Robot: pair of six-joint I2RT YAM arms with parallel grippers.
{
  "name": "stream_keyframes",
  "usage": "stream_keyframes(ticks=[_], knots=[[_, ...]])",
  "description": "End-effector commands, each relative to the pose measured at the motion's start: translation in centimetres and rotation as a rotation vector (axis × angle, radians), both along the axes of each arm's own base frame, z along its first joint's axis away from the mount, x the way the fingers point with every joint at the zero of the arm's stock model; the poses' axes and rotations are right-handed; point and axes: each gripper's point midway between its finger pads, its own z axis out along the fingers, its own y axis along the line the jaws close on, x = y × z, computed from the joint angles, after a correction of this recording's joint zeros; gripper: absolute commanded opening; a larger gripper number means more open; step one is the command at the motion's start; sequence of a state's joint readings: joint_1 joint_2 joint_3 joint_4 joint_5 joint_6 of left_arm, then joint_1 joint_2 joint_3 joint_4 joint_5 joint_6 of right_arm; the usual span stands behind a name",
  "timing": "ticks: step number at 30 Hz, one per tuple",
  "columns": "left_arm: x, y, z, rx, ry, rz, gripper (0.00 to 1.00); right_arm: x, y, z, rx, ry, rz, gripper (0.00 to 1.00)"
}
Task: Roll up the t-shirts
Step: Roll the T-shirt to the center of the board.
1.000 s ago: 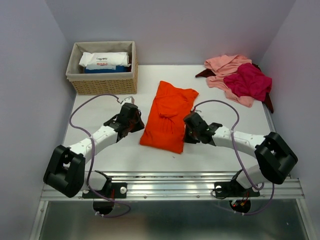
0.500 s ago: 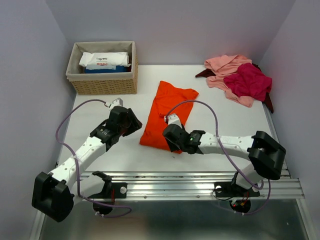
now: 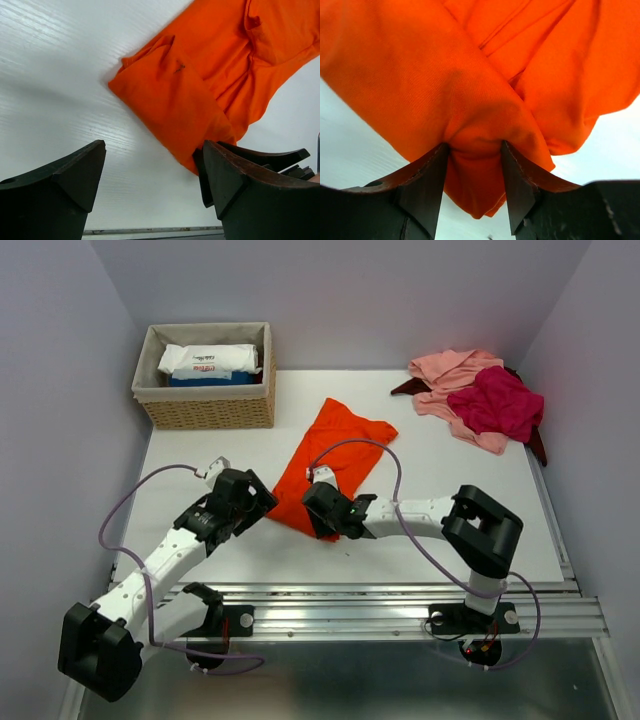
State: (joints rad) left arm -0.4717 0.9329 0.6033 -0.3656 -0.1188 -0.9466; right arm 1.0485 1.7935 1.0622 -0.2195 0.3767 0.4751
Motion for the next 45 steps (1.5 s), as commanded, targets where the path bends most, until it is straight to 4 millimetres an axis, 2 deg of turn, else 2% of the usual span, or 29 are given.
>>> stream_keyframes(ticks=[1,5,7,9,11,15,22,28,30,33,34,38,41,45], knots=[[0.5,2.4,-0.6,0.048,-0.011,0.118,0.89,0.9,4.9,1.3,0.159,0.029,-0.012,0.53],[1.0,2.7,0.1,0.039,-0.002,0.134,0.89,1.9,5.9,3.0,0.184,0.009,-0.005,0.54],[1.3,2.9,0.8,0.046,-0.014,0.134,0.89,2.2,5.4,3.6,0.157,-0.022,0.013,0.56],[1.8,3.3,1.1,0.059,-0.03,0.131,0.89,1.6,5.1,4.7,0.107,-0.079,0.073,0.6],[2.3,3.7,1.3,0.072,-0.033,0.137,0.89,1.2,4.7,5.1,0.07,-0.115,0.119,0.7],[2.9,5.1,0.2,0.088,0.017,0.158,0.89,0.3,3.9,4.7,-0.019,-0.159,0.212,0.76],[2.8,4.5,-1.8,-0.004,0.071,0.138,0.88,-0.1,3.9,2.6,-0.129,-0.215,0.297,0.75],[2.6,3.6,-2.4,-0.051,0.082,0.108,0.88,0.2,3.7,-0.2,-0.168,-0.2,0.274,0.62],[2.9,3.3,-2.3,-0.066,0.068,0.093,0.88,0.2,3.9,-0.3,-0.155,-0.195,0.25,0.58],[2.9,2.5,-2.7,-0.099,0.068,0.062,0.88,0.5,4.0,-0.1,-0.143,-0.203,0.217,0.4],[2.5,2.0,-3.1,-0.115,0.08,0.037,0.88,0.6,4.0,0.1,-0.141,-0.208,0.21,0.29],[2.4,0.7,-3.4,-0.196,0.055,-0.001,0.88,0.5,4.4,0.9,-0.098,-0.201,0.191,0.09],[2.0,0.5,-4.0,-0.217,0.051,0.002,0.88,0.3,4.9,1.7,-0.033,-0.171,0.188,0.01],[2.2,0.7,-4.2,-0.207,0.026,0.0,0.88,-0.1,5.6,2.5,0.092,-0.094,0.174,0.01]])
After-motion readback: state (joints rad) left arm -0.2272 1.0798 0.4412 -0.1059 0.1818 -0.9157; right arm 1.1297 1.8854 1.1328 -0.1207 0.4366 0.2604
